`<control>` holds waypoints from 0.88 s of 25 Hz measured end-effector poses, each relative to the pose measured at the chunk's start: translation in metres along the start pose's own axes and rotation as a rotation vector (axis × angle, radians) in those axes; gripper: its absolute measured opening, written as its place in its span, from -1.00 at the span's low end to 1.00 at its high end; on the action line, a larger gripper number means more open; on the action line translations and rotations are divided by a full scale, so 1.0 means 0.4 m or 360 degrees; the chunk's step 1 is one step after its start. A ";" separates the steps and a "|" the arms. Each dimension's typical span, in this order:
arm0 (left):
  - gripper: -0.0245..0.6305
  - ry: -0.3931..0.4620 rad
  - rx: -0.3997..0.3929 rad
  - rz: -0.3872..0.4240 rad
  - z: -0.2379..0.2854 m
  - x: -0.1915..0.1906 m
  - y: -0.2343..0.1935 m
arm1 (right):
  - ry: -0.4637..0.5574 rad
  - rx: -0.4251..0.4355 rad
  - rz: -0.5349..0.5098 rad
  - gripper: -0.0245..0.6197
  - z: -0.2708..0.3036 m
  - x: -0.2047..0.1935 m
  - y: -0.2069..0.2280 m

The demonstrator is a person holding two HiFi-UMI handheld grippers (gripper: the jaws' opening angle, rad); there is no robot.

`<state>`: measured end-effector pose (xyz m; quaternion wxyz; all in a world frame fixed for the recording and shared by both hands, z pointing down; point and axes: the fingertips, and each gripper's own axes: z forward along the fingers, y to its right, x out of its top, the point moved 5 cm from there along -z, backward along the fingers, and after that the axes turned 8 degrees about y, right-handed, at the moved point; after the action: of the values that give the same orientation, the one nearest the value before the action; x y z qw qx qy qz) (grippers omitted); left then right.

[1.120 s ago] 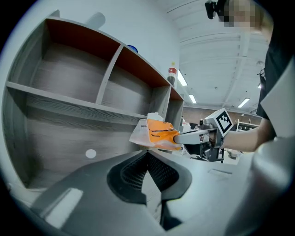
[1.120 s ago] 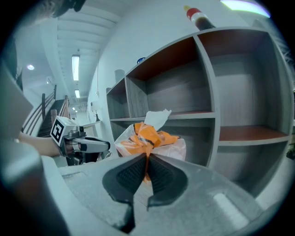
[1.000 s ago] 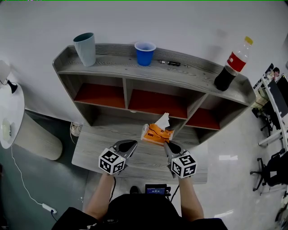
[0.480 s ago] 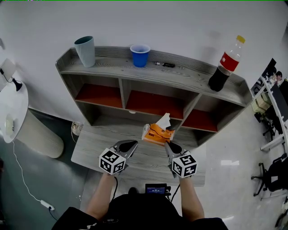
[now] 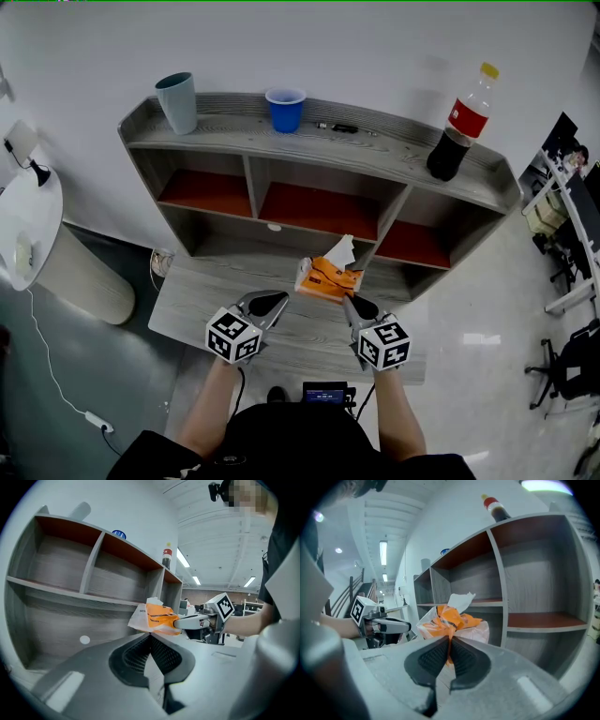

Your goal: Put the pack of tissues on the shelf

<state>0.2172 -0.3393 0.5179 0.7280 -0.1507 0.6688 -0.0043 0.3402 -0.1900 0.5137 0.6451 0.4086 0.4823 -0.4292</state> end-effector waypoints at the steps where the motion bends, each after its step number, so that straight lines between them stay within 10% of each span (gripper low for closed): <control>1: -0.92 0.0005 0.0003 -0.0004 -0.001 0.001 0.003 | 0.0000 0.0004 -0.0001 -0.90 -0.003 0.000 0.000; 22: -0.49 0.0055 0.0038 -0.0051 0.052 0.043 0.080 | 0.0017 0.0193 -0.0046 -0.90 -0.066 -0.011 0.009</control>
<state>0.2331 -0.3080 0.4952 0.7179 -0.1525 0.6787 -0.0264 0.3356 -0.1633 0.5132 0.6103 0.4423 0.4646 -0.4647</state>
